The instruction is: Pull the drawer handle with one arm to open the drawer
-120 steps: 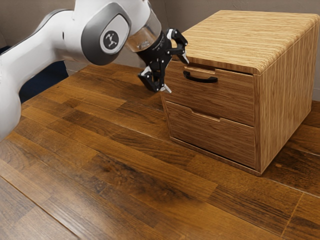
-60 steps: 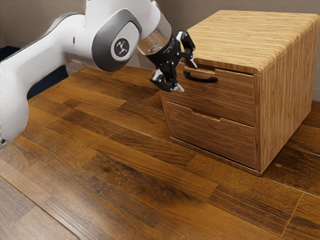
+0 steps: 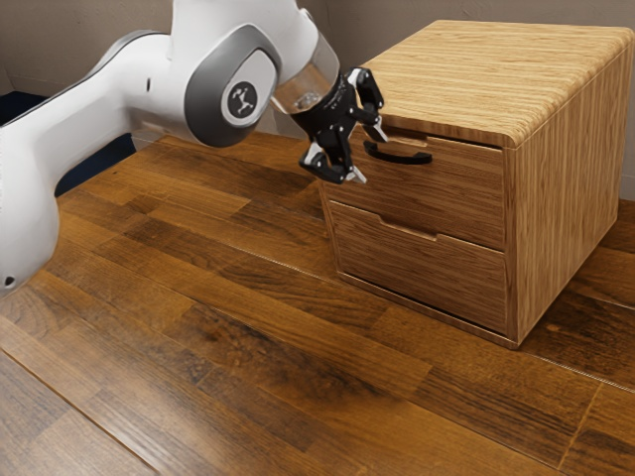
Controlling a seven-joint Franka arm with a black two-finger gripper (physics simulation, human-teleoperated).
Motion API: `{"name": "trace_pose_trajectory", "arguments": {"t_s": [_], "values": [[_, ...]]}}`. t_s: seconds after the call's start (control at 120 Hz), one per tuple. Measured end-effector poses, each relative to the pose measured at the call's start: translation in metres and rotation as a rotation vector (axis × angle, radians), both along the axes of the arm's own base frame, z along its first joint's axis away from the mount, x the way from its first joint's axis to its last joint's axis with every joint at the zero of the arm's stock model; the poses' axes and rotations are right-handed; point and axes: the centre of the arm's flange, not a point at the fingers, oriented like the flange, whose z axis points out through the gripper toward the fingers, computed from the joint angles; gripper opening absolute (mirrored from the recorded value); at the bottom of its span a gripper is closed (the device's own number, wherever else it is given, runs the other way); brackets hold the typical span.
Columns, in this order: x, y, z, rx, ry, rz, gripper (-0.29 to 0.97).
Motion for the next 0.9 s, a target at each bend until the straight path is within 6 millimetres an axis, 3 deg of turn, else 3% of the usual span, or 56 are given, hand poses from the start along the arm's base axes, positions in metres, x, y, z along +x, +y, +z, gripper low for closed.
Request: {"name": "trace_pose_trajectory", "arguments": {"t_s": [0.583, 0.9], "values": [[0.0069, 0.0038, -0.0090, -0.010, 0.001, 0.018, 0.32], [0.0068, 0.0032, -0.0075, -0.010, -0.007, 0.016, 0.01]]}}
